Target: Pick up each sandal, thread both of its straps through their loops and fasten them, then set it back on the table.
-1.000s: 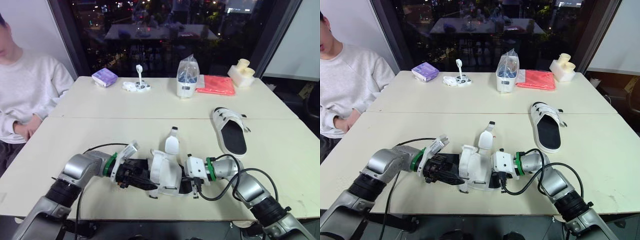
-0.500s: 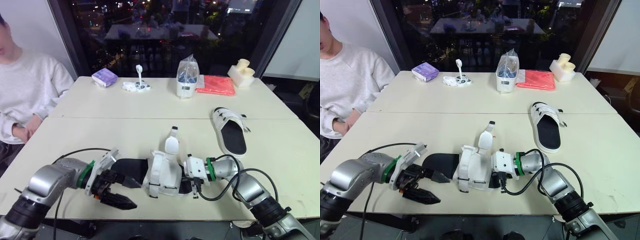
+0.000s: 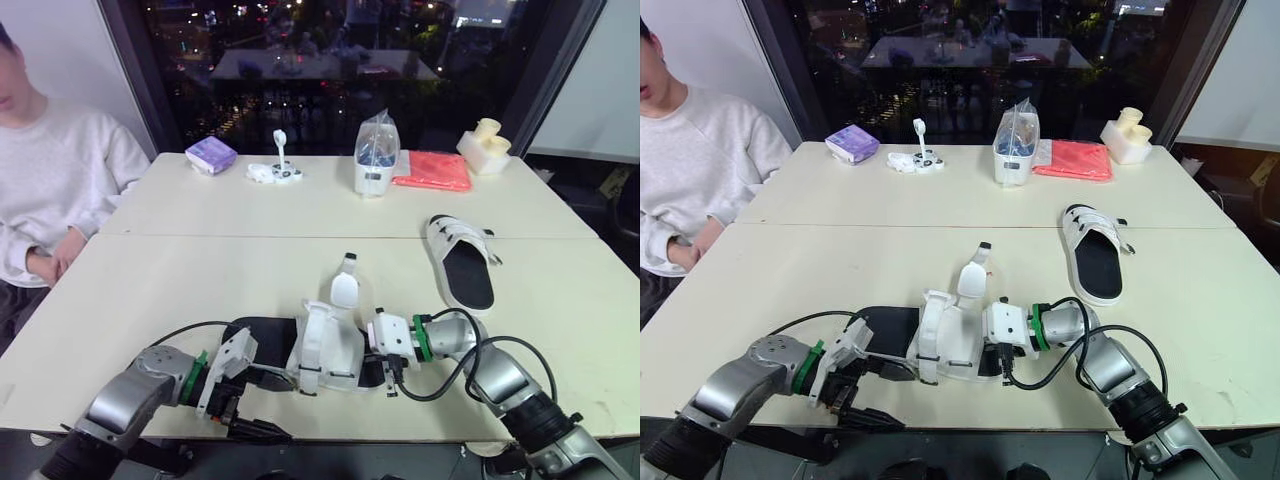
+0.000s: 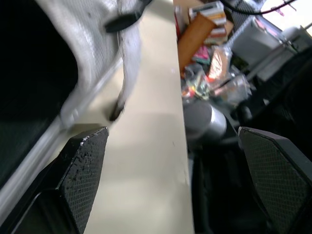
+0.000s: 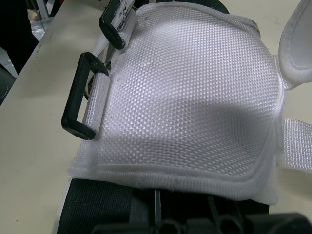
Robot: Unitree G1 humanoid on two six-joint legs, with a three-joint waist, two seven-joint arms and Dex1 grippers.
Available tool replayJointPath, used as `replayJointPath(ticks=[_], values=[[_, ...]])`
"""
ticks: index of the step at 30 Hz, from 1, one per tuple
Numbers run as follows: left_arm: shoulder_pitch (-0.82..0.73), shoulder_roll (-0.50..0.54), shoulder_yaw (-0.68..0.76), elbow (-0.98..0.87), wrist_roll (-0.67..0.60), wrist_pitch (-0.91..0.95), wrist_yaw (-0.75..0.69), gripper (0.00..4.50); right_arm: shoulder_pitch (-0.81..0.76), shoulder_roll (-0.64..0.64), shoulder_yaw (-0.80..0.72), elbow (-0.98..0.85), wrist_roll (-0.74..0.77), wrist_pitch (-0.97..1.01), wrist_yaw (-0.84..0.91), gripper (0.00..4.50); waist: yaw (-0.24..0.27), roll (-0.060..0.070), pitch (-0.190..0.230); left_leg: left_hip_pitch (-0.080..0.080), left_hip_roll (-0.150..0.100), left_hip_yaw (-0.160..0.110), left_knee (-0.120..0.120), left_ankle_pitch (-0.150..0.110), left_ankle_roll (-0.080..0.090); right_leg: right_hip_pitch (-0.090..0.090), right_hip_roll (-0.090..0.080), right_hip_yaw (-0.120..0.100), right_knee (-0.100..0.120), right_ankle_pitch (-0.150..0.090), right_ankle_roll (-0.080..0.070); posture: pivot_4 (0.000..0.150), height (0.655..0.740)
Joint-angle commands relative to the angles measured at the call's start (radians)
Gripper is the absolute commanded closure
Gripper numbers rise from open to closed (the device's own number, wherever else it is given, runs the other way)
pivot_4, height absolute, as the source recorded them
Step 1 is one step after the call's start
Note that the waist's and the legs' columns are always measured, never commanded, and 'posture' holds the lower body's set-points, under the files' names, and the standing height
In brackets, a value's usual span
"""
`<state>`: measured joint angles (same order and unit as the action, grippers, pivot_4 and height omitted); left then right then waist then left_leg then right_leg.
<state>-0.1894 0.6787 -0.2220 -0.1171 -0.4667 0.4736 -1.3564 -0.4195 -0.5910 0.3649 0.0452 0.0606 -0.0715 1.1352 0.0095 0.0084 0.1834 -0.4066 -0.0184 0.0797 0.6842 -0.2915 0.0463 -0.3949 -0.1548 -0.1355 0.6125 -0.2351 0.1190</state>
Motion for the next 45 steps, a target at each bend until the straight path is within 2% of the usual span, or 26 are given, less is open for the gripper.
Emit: replayJointPath(ticks=[1,14,17,24,29,34,37,42,45], values=[[0.012,-0.028,0.0,0.022,0.012,-0.031,0.027,0.03,0.017,-0.017,0.026,0.042,-0.05,0.027,0.008,4.5,0.002,0.0,0.0,0.0,0.0,0.0,0.0,0.0,0.0,0.0,0.0,0.0,0.0,0.0,0.0,0.15,0.74],[0.021,-0.103,-0.019,0.032,0.023,-0.053,0.042,0.03,0.005,-0.019,0.03,0.051,-0.052,0.022,0.019,4.5,0.005,0.001,-0.002,0.001,0.0,0.0,0.0,0.0,0.0,0.001,-0.001,-0.001,0.0,0.0,0.0,0.15,0.74],[0.029,-0.114,-0.031,0.059,0.039,-0.078,0.035,0.89,0.001,-0.016,0.032,0.057,-0.054,0.018,0.02,4.5,0.003,0.002,-0.002,0.001,0.0,0.0,0.0,0.0,0.0,0.001,-0.001,-0.001,0.0,0.0,0.0,0.15,0.74],[0.045,-0.097,-0.051,0.09,0.063,-0.126,-0.015,4.33,-0.005,-0.016,0.036,0.07,-0.057,0.008,0.019,4.5,0.004,0.005,-0.006,0.001,0.0,0.0,0.0,0.0,0.001,0.001,-0.001,-0.001,0.0,0.0,0.0,0.15,0.74],[0.039,0.008,-0.065,-0.018,0.034,-0.089,-0.107,4.43,-0.012,-0.015,0.037,0.081,-0.057,0.003,0.021,4.5,0.0,0.006,-0.007,0.001,0.001,0.0,-0.001,-0.002,0.004,0.0,-0.001,-0.001,0.0,0.001,-0.001,0.15,0.74],[0.026,0.133,-0.06,-0.151,0.009,-0.125,-0.23,4.43,-0.018,-0.016,0.037,0.09,-0.057,-0.003,0.026,4.5,0.0,0.006,-0.007,-0.001,0.001,0.0,-0.001,0.0,0.002,-0.002,0.0,-0.001,-0.001,0.0,-0.002,0.15,0.74],[-0.001,0.179,-0.051,-0.2,-0.015,-0.15,-0.257,4.43,-0.021,-0.016,0.038,0.097,-0.058,-0.008,0.029,4.5,0.0,0.006,-0.007,0.0,0.001,0.0,-0.001,-0.001,0.001,-0.001,-0.001,-0.001,-0.001,0.0,-0.002,0.15,0.74],[-0.116,0.253,-0.074,-0.221,-0.102,-0.17,-0.258,4.43,-0.029,-0.012,0.039,0.106,-0.058,-0.014,0.032,4.5,0.0,0.006,-0.007,-0.001,0.001,0.0,-0.001,0.0,0.002,-0.001,0.0,-0.001,0.0,0.0,-0.002,0.15,0.74],[-0.228,0.234,-0.058,-0.205,-0.168,-0.104,-0.258,4.43,-0.03,-0.011,0.039,0.108,-0.058,-0.016,0.032,4.5,0.001,0.006,-0.007,-0.001,0.001,0.0,-0.001,0.001,0.004,-0.001,0.002,-0.001,-0.001,0.0,-0.002,0.15,0.74]])
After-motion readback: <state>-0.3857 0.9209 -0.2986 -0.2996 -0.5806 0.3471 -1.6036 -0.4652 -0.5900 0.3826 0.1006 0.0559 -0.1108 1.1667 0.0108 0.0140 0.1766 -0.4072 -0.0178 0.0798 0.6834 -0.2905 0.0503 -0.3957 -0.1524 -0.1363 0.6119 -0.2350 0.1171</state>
